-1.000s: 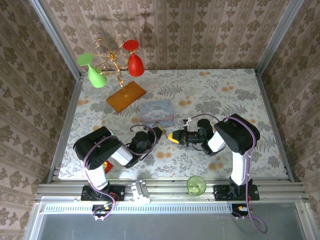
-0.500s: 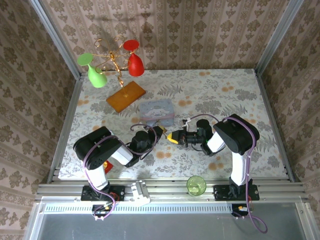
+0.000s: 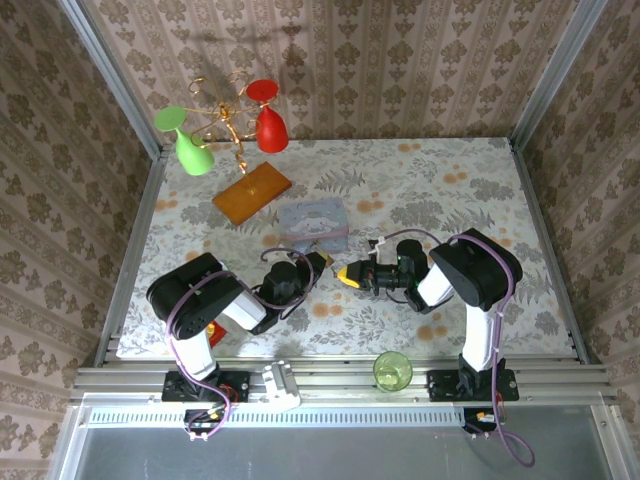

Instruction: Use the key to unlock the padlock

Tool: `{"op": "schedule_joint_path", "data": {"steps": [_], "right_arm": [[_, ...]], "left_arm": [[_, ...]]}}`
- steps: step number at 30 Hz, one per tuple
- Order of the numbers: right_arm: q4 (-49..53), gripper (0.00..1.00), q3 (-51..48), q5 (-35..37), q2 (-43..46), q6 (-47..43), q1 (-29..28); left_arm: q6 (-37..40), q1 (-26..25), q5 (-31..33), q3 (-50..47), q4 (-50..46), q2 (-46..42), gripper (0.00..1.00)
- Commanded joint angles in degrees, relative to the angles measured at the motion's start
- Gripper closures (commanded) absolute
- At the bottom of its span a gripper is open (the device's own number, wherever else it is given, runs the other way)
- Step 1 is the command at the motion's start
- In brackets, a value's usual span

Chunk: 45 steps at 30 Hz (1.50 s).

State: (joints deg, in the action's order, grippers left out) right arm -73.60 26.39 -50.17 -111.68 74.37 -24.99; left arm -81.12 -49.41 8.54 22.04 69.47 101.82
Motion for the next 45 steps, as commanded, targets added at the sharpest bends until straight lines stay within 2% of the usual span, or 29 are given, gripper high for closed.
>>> {"op": "schedule_joint_path", "data": {"steps": [1,28,45], "right_arm": [[-1.8,1.00,0.4,-0.2,0.4,-0.3,0.6],[-1.9,1.00,4.4,2.5,-3.6,2.5,0.0],[-1.7,1.00,2.5,0.4,-4.3,2.9,3.4]], "left_arm": [[0.3,-0.2,0.2,0.5,5.2,-1.9,1.00],[-0.9,-1.8,-1.4,2.4,5.5,-1.1,1.00],[-1.0,-1.4,-2.6,2.0,5.6,-0.3,1.00]]}}
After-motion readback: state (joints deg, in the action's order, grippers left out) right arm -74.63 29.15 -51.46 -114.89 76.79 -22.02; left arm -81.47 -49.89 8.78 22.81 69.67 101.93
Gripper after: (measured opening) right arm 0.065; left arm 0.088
